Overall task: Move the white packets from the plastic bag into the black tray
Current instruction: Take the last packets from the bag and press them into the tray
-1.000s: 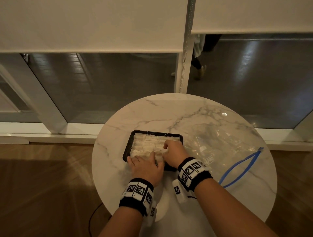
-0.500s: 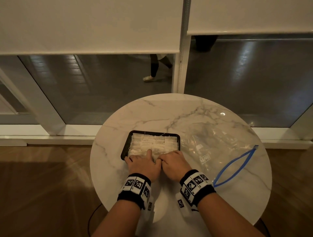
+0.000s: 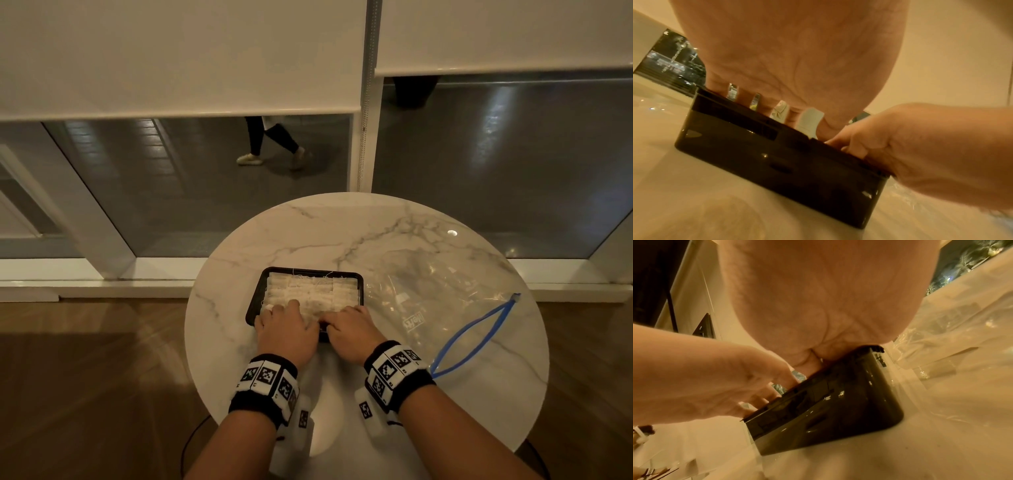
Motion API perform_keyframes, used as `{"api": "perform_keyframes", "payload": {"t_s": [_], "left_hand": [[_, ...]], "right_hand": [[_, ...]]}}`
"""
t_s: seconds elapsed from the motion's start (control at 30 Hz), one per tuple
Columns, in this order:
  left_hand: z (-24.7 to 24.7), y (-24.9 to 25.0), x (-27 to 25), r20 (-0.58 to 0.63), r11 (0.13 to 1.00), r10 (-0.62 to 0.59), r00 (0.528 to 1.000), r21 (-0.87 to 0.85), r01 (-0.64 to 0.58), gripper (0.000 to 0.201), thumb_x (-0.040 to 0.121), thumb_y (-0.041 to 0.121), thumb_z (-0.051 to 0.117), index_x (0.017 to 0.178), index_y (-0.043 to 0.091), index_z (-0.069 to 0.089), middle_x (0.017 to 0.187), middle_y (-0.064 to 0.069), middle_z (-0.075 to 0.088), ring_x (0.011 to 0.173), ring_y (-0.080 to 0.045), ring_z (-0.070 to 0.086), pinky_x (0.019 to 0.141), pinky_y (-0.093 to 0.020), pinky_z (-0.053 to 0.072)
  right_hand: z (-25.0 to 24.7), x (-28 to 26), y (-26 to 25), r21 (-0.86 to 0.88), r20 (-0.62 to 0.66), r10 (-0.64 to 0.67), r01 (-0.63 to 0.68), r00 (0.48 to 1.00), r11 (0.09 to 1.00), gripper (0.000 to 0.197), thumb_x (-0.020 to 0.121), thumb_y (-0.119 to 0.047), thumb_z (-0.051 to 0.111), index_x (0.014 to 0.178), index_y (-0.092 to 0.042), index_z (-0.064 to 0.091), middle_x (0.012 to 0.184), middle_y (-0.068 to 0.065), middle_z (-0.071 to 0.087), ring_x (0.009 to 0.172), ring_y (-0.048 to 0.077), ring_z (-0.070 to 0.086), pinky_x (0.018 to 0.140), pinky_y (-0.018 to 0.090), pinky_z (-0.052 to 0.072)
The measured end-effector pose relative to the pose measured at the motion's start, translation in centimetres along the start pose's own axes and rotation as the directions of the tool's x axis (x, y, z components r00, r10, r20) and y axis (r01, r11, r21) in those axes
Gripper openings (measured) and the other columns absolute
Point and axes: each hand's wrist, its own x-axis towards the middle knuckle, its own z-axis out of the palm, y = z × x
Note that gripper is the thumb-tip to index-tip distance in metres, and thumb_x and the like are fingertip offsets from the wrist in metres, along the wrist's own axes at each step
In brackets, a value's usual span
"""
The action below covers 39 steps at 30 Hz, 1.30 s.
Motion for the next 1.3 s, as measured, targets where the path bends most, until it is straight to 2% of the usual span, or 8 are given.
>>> {"api": "perform_keyframes", "payload": {"t_s": [0.2, 0.3, 0.43, 0.57, 0.73, 0.87, 1.17, 1.3], "left_hand": [[-2.8, -2.1, -1.0, -0.215, 0.932, -0.081, 0.973, -0.363, -0.002, 0.027, 0.093, 0.028, 0.058, 0.119, 0.020, 0.059, 0.114, -0.003, 0.059, 0.108, -0.020, 0.052, 0.093, -0.038, 0.049], [-3.3, -4.0, -1.4, -0.030, 0.942, -0.090, 0.995, -0.327, 0.076, 0.009, 0.094, 0.024, 0.061, 0.097, 0.017, 0.065, 0.091, -0.001, 0.066, 0.084, -0.015, 0.063, 0.084, -0.038, 0.057], [-1.7, -5.2, -2.1, 0.228, 0.981, -0.124, 0.966, -0.120, 0.154, 0.024, 0.091, 0.035, 0.069, 0.105, 0.015, 0.066, 0.103, -0.002, 0.067, 0.093, -0.016, 0.063, 0.087, -0.030, 0.053], [0.5, -5.4, -2.3, 0.304, 0.982, -0.156, 0.940, -0.050, 0.180, 0.037, 0.079, 0.049, 0.076, 0.096, 0.017, 0.065, 0.094, 0.000, 0.066, 0.081, -0.014, 0.064, 0.068, -0.026, 0.050], [1.0, -5.3, -2.3, 0.280, 0.983, -0.179, 0.943, 0.024, 0.180, 0.046, 0.075, 0.047, 0.082, 0.104, 0.018, 0.062, 0.104, 0.000, 0.065, 0.095, -0.016, 0.064, 0.088, -0.033, 0.056], [1.7, -5.0, -2.6, 0.248, 0.988, -0.150, 0.957, 0.010, 0.152, 0.049, 0.082, 0.064, 0.061, 0.095, 0.017, 0.063, 0.087, 0.001, 0.067, 0.079, -0.014, 0.065, 0.077, -0.033, 0.057], [0.0, -4.2, -3.4, 0.214, 0.990, 0.055, 0.975, -0.138, -0.025, 0.009, 0.088, 0.021, 0.072, 0.085, 0.026, 0.066, 0.087, 0.010, 0.062, 0.079, -0.005, 0.061, 0.067, -0.018, 0.045], [-2.1, -3.1, -3.7, 0.180, 0.947, 0.214, 0.960, -0.278, -0.159, 0.016, 0.083, 0.026, 0.079, 0.086, 0.029, 0.064, 0.081, 0.006, 0.068, 0.072, -0.004, 0.063, 0.064, -0.021, 0.051]], "right_hand": [[-0.4, -0.6, -0.1, 0.057, -0.223, -0.001, 0.014, 0.975, 0.998, 0.033, 0.091, -0.019, 0.046, 0.113, -0.023, 0.070, 0.112, -0.005, 0.071, 0.109, 0.019, 0.053, 0.098, 0.040, 0.045], [-0.9, -1.3, -0.2, 0.099, -0.333, 0.010, 0.025, 0.943, 0.995, 0.028, 0.093, -0.020, 0.049, 0.111, -0.024, 0.070, 0.110, -0.010, 0.070, 0.110, 0.015, 0.052, 0.098, 0.035, 0.046], [-1.1, -2.6, -0.6, 0.161, -0.399, 0.056, 0.010, 0.915, 0.987, 0.025, 0.092, -0.019, 0.051, 0.107, -0.025, 0.071, 0.104, -0.011, 0.070, 0.106, 0.013, 0.052, 0.096, 0.031, 0.045], [-0.6, -3.8, -0.7, 0.185, -0.372, 0.074, -0.004, 0.925, 0.983, 0.024, 0.093, -0.024, 0.051, 0.107, -0.028, 0.069, 0.105, -0.012, 0.068, 0.106, 0.010, 0.052, 0.096, 0.033, 0.046], [0.2, -4.4, -0.1, 0.223, -0.323, 0.103, -0.030, 0.941, 0.974, 0.024, 0.090, -0.028, 0.050, 0.104, -0.029, 0.070, 0.099, -0.011, 0.068, 0.097, 0.011, 0.058, 0.087, 0.037, 0.054], [0.6, -4.7, -0.1, 0.208, -0.292, 0.108, -0.047, 0.950, 0.977, 0.023, 0.093, -0.026, 0.051, 0.105, -0.027, 0.070, 0.097, -0.009, 0.067, 0.092, 0.009, 0.059, 0.084, 0.035, 0.055], [0.4, -5.0, -0.4, 0.313, -0.259, 0.096, -0.010, 0.961, 0.950, 0.022, 0.093, -0.024, 0.056, 0.109, -0.026, 0.071, 0.103, -0.008, 0.069, 0.094, 0.006, 0.062, 0.087, 0.030, 0.056], [-0.2, -5.5, -1.1, 0.390, -0.163, -0.039, 0.101, 0.986, 0.915, 0.038, 0.090, -0.025, 0.066, 0.128, -0.031, 0.064, 0.118, -0.020, 0.062, 0.105, -0.008, 0.053, 0.094, 0.008, 0.041]]}}
